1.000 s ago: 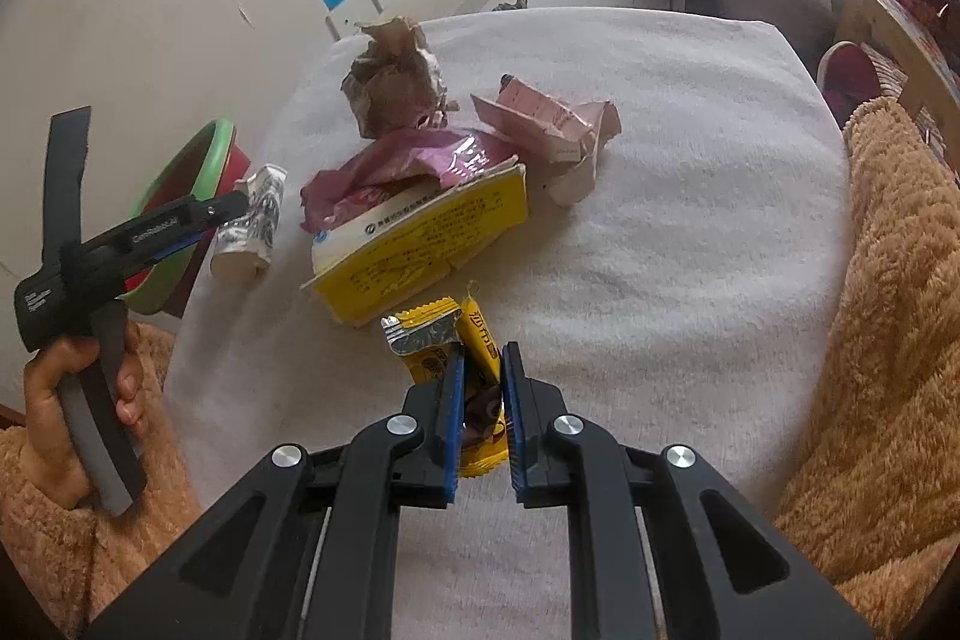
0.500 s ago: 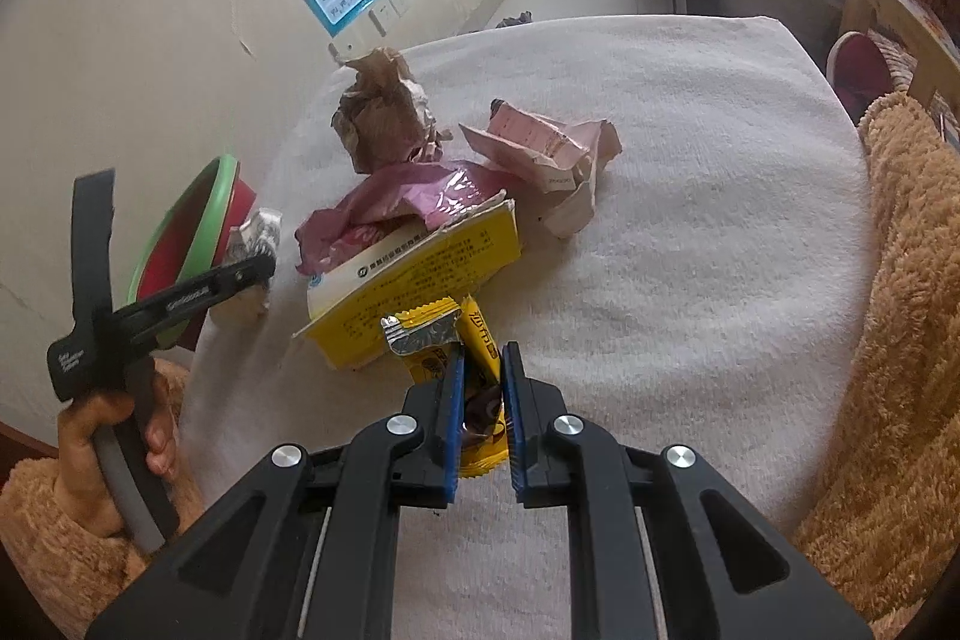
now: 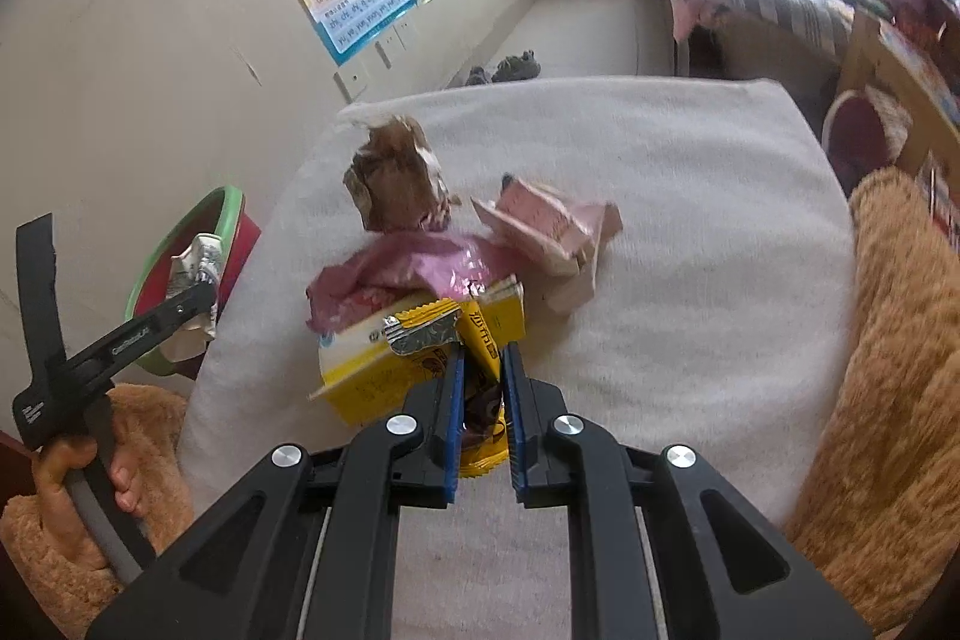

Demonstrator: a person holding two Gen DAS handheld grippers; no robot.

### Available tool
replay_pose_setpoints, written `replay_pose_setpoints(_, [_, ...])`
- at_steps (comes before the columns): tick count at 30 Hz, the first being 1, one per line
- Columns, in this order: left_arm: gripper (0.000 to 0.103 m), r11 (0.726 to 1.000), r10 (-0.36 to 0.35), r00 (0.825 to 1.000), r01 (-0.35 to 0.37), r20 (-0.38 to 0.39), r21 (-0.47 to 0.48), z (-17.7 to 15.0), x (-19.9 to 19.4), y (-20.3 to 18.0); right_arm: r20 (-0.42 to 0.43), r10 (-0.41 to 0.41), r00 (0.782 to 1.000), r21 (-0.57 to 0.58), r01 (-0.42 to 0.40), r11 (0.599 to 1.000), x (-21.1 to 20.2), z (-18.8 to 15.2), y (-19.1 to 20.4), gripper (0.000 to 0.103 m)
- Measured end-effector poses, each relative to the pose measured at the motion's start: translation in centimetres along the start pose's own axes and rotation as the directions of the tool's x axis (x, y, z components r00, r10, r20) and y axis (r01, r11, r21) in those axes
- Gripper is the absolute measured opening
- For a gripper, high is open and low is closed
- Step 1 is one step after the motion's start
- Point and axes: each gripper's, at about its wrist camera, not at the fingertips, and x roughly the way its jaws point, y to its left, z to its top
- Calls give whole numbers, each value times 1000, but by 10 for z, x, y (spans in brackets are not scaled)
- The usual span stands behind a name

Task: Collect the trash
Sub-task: 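Grasp the white black-printed paper bag with the left gripper and lift it, then drop the white printed bag into the bucket with the left gripper while the right drops the yellow wrapper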

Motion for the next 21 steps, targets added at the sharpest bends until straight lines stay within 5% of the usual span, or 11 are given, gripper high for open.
replay_pose_setpoints(21, [46,998,43,995,-38,89,-52,12,-22,24,23,92,995,-165,-87,982,24,41,81,12])
